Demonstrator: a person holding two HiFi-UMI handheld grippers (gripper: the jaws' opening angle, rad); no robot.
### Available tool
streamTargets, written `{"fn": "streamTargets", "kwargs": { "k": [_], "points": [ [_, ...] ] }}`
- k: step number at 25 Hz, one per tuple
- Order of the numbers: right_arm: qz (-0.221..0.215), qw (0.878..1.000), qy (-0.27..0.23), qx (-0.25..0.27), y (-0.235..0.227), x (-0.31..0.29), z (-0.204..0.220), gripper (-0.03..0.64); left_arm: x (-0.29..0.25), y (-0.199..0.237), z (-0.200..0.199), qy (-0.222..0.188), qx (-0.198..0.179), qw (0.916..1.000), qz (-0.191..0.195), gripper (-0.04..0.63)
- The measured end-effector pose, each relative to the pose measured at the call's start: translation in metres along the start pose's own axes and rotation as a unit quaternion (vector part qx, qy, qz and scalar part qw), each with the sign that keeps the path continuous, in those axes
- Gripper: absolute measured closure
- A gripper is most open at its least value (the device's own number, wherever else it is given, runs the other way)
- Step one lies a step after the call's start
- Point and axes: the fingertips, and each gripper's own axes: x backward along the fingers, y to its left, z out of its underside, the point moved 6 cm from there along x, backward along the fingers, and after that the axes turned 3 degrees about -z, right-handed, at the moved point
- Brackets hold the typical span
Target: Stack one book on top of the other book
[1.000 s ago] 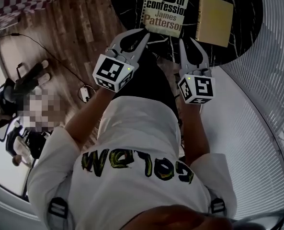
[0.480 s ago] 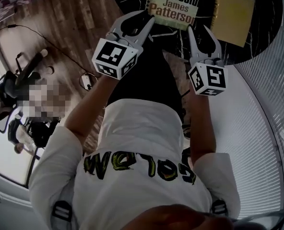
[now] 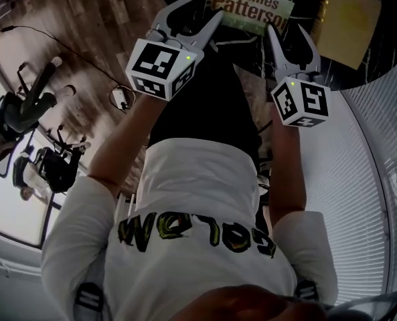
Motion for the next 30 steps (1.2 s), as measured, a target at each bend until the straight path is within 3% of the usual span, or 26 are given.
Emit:
{"fn": "streamTargets", "kwargs": {
  "k": [16,30],
  "points": [
    [-0.014,1.0,0.016,-0.023,-0.006,-0.02,0.01,0.383,-0.017,0.008,0.01,0.032,0.033,0.9988,0.018,0.403],
    [-0.015,0.999,0.02,-0.042,-0.008,-0.022,0.014,0.396,-0.02,0.008,0.014,0.033,0.022,0.9991,0.014,0.405]
  ]
}}
